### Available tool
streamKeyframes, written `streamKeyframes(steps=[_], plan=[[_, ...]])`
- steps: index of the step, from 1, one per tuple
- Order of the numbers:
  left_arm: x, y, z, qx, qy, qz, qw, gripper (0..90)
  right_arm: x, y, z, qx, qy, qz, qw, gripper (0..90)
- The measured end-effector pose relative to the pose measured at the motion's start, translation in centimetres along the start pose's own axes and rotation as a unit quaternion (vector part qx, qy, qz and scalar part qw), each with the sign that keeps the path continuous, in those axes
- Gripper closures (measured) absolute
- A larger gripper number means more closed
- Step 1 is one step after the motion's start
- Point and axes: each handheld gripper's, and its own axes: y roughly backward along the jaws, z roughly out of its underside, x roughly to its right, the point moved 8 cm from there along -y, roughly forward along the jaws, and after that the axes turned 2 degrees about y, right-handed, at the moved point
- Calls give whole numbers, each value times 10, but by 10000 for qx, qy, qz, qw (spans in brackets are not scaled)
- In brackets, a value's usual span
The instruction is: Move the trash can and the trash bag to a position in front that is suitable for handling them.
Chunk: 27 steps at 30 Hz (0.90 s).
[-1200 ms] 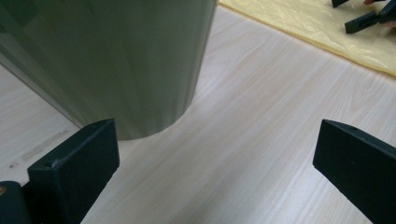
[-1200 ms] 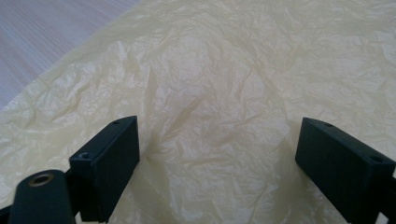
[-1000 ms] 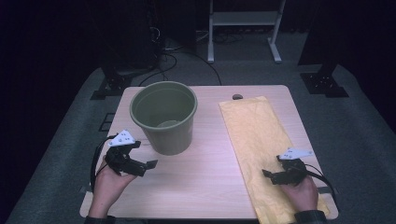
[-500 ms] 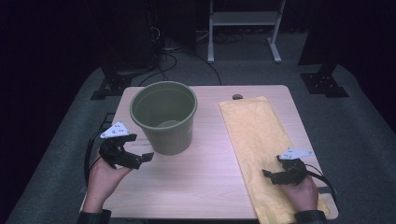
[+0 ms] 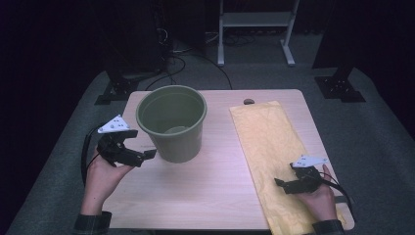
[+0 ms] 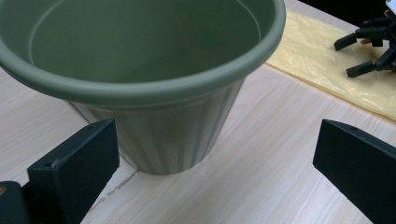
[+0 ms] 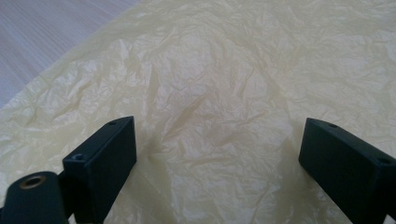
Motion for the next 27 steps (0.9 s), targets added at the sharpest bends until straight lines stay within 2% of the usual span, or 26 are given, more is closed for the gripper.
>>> streamKeyframes(steps=[14,22,27], plan=[[-22,3,-25,107,53,-125,9999,0,0,0,0,-3,-9,11,10000,101],[-42,-7,-34,30,169,-232,9996,0,0,0,0,-2,-12,13,10000,101],[-55,-17,-37,-76,166,-323,9993,0,0,0,0,-2,-1,12,10000,101]])
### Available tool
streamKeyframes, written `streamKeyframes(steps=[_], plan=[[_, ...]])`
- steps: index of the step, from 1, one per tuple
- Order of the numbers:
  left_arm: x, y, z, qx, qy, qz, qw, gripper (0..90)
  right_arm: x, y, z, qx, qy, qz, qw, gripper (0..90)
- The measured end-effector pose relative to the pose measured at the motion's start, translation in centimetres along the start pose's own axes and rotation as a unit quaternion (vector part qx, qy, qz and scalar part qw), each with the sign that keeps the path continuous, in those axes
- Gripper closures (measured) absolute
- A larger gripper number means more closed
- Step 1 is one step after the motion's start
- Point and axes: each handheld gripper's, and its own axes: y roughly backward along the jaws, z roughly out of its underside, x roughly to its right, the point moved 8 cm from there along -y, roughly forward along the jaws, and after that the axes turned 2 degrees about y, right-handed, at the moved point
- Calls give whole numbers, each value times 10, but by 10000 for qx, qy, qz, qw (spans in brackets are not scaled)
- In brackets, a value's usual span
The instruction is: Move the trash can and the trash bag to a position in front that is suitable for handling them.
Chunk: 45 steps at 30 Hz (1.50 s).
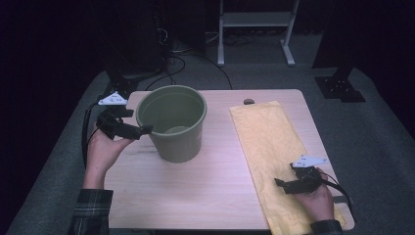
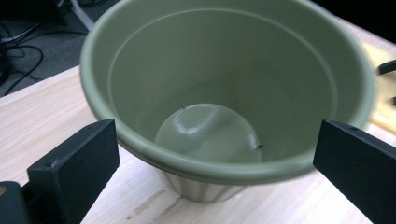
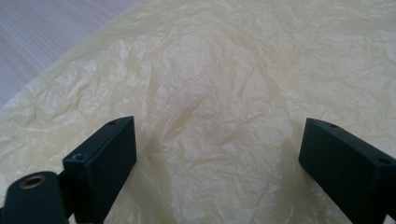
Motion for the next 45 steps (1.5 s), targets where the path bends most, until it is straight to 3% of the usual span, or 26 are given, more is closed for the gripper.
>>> streamKeyframes(steps=[16,19,22,34,45], plan=[[-21,-27,4,-346,269,-8,9990,0,0,0,0,13,28,-15,10000,101],[-19,-32,6,-411,387,105,9983,0,-1,0,0,3,12,-26,10000,101],[-15,-33,6,-377,353,173,9985,0,-1,0,0,4,14,-29,10000,101],[32,-37,6,-333,85,693,9970,0,-1,0,0,-1,10,-30,10000,101],[82,-40,9,-230,-140,1172,9927,0,-1,0,0,-1,3,-33,10000,101]])
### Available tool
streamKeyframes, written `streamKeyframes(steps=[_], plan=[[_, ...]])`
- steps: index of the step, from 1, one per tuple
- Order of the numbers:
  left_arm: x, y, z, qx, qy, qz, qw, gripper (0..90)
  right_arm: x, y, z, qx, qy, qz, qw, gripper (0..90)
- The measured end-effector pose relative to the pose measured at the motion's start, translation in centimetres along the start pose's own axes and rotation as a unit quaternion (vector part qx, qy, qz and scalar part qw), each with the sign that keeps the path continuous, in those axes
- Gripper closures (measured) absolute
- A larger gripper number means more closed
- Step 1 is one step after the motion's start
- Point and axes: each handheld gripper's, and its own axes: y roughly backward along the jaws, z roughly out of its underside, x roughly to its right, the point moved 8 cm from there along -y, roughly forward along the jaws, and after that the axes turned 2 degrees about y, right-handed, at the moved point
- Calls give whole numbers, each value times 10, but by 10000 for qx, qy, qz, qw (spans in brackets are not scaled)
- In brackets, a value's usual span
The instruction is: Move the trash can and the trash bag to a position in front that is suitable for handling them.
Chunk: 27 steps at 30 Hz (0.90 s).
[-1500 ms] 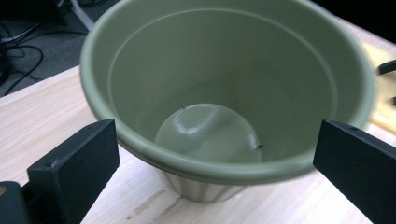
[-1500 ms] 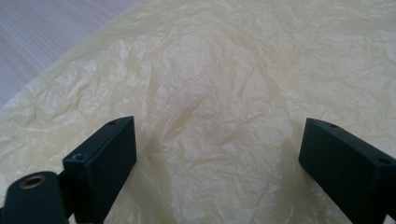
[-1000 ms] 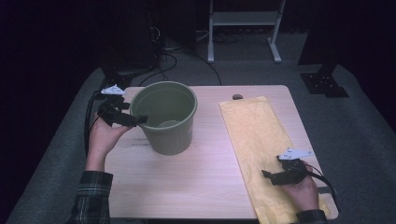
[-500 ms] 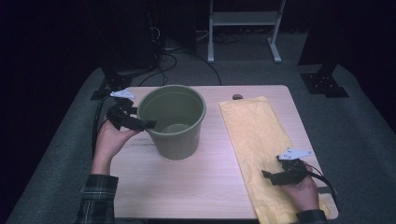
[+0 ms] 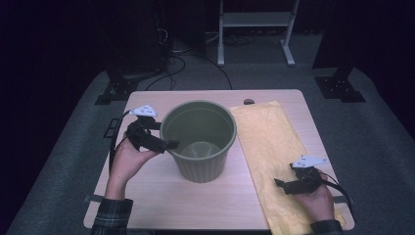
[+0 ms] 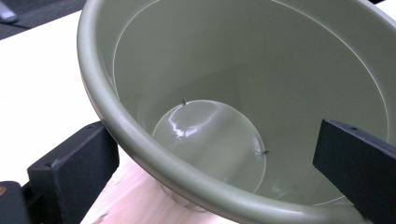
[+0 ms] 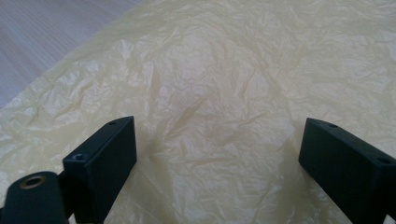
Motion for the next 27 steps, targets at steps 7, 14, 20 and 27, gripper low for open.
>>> streamKeyframes(steps=[7,14,20,27], plan=[[25,-5,2,20,-79,104,9999,0,0,0,0,1,7,4,10000,101],[47,-12,3,27,-199,209,9996,0,0,0,0,-1,8,5,10000,101],[45,-8,0,114,-230,122,9996,0,0,0,0,2,-5,17,10000,101],[43,18,-12,439,-298,-19,9986,0,0,0,0,1,-12,23,10000,102]])
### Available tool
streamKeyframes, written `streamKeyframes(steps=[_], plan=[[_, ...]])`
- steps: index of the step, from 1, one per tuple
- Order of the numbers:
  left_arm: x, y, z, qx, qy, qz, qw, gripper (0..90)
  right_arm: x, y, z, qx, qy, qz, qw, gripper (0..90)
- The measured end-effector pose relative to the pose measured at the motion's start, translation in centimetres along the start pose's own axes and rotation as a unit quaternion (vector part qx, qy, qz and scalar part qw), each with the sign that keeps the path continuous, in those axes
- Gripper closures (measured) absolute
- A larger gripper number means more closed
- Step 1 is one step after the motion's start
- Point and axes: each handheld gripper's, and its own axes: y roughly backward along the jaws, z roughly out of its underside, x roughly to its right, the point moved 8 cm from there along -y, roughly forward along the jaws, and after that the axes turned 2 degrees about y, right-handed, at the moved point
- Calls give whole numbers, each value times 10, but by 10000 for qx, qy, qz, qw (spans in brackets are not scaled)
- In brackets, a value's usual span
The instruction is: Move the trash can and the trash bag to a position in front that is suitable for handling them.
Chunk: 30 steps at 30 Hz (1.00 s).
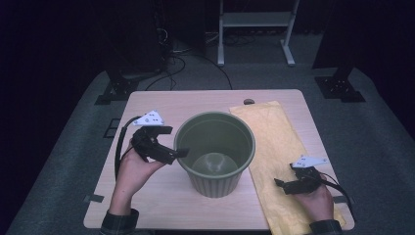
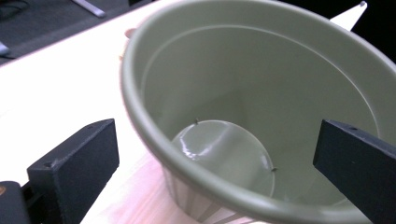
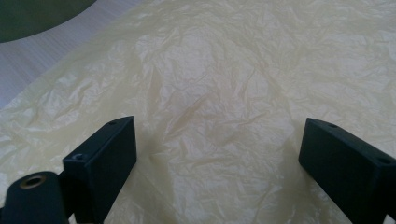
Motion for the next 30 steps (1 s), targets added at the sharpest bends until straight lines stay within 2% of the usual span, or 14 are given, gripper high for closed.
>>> streamKeyframes(steps=[6,11,14,18,23,27,30], plan=[[-2,29,6,158,12,-180,9997,0,0,0,0,-1,-6,4,10000,102],[0,45,23,157,17,-342,9993,0,0,0,0,-2,-10,3,10000,102],[2,50,37,149,51,-440,9989,0,0,0,0,-1,-9,4,10000,102],[1,45,61,25,114,-556,9984,0,0,0,0,-1,-12,6,10000,102],[-2,36,84,101,194,-692,9974,0,0,0,0,-1,-13,8,10000,102],[-6,19,104,-43,142,-909,9958,0,0,0,0,0,-10,9,10000,102],[-9,5,118,-61,133,-911,9957,0,0,0,0,-1,-12,7,10000,102]])
